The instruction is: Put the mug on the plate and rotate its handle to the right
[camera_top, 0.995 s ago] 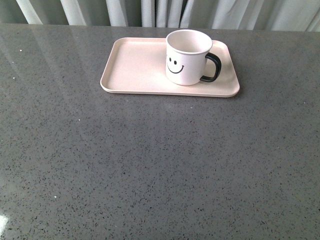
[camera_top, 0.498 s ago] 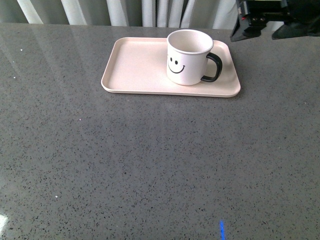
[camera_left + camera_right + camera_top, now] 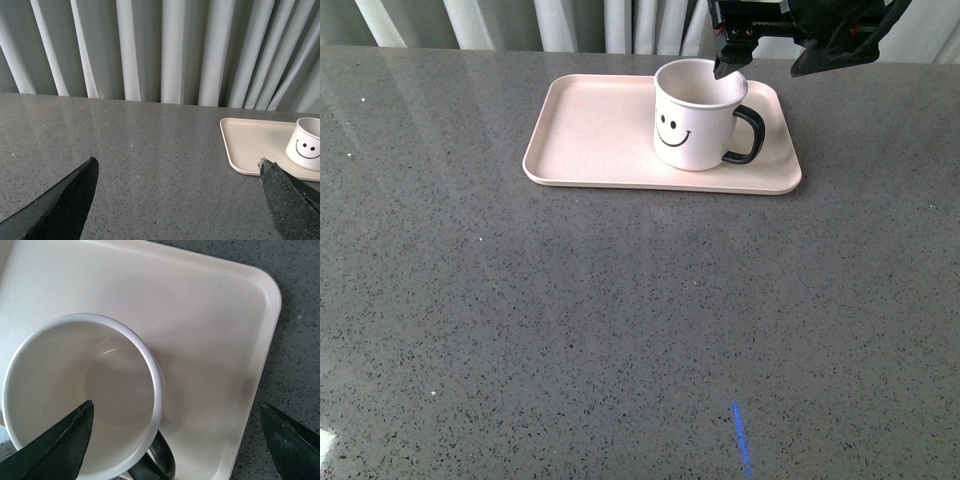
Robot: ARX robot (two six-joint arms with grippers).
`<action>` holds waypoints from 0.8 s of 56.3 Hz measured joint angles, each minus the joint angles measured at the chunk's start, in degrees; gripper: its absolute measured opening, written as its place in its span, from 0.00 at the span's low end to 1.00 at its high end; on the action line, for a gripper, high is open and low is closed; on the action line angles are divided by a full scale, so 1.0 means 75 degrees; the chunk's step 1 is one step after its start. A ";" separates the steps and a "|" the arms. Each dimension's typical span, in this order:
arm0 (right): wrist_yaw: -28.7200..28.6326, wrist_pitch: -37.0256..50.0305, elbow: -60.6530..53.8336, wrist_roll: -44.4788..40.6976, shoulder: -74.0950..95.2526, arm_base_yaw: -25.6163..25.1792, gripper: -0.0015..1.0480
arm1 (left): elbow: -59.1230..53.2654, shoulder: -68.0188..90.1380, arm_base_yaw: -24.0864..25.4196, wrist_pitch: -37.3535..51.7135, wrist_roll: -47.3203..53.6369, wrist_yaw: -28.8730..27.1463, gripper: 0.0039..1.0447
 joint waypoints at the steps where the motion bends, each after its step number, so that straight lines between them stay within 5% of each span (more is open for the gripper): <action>1: 0.0012 -0.0029 0.0032 0.0006 0.0035 0.0012 0.91 | 0.0000 0.0000 0.0000 0.0000 0.0000 0.0000 0.91; 35: 0.0233 -0.0440 0.0682 0.0195 0.0673 0.0128 0.91 | 0.0000 0.0000 0.0000 0.0000 0.0000 0.0000 0.91; 45: 0.0283 -0.0612 0.0950 0.0219 0.0857 0.0163 0.82 | 0.0000 0.0000 0.0000 0.0000 0.0000 0.0000 0.91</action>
